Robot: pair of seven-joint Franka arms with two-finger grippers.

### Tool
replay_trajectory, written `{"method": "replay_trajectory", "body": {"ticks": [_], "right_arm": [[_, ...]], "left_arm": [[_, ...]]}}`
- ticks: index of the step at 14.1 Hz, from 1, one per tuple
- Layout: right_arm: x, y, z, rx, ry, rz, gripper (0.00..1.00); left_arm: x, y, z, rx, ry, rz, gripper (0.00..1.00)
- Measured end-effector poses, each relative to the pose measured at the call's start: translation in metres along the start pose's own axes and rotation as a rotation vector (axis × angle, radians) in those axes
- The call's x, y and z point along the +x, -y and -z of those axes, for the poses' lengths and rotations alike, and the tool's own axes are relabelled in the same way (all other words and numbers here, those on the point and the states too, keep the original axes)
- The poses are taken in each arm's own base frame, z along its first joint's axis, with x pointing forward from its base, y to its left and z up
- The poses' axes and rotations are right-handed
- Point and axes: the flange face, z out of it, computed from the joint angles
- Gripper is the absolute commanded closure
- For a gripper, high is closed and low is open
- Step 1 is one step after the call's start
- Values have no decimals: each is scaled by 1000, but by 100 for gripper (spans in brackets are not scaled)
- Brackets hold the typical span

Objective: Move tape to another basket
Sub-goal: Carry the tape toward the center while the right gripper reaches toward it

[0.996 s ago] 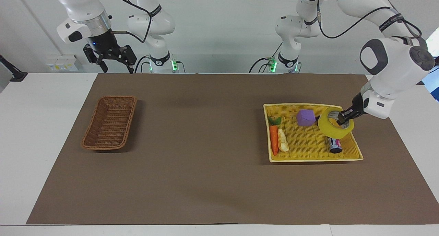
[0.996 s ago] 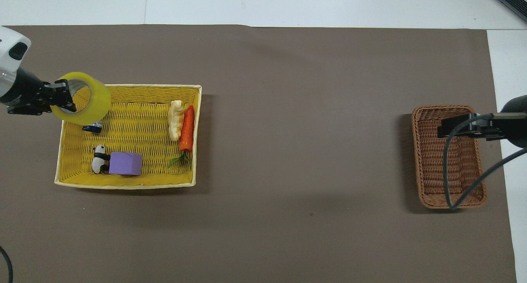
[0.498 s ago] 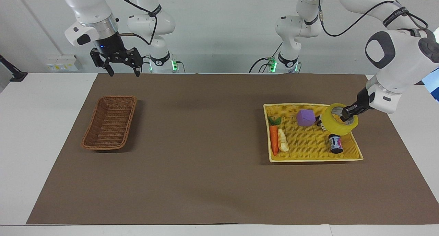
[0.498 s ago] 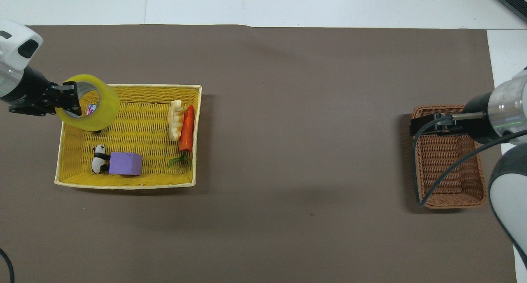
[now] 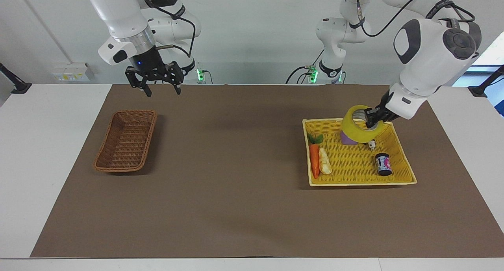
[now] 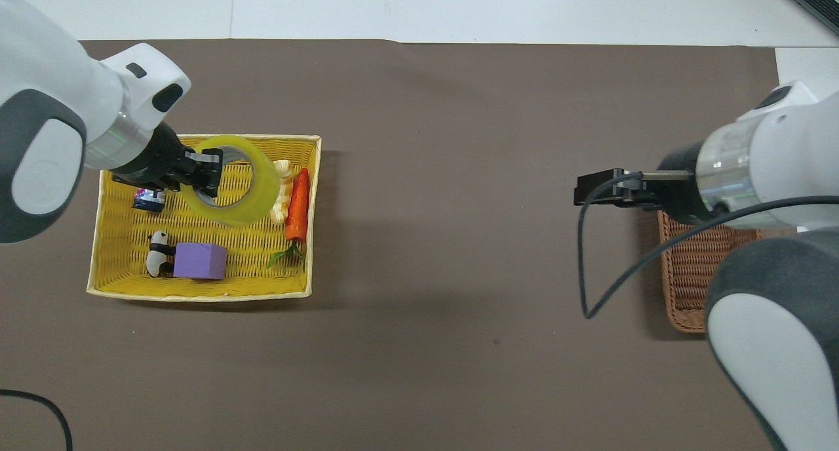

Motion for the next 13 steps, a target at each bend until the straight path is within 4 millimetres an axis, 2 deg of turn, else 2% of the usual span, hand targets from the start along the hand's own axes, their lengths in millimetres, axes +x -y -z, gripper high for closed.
{"method": "replay_trajectory", "body": {"ticks": [3, 5, 9, 13], "right_arm": [[-9, 71, -30, 116, -15, -46, 0], [-15, 98, -46, 181, 21, -81, 0], [-19, 108, -48, 302, 95, -137, 0], [-29, 110, -49, 324, 179, -132, 0]], "left_arm": [[-21, -59, -3, -6, 9, -3, 100], [-36, -90, -5, -9, 13, -2, 100], [-59, -136, -8, -72, 13, -18, 100], [-71, -155, -19, -159, 19, -26, 100]]}}
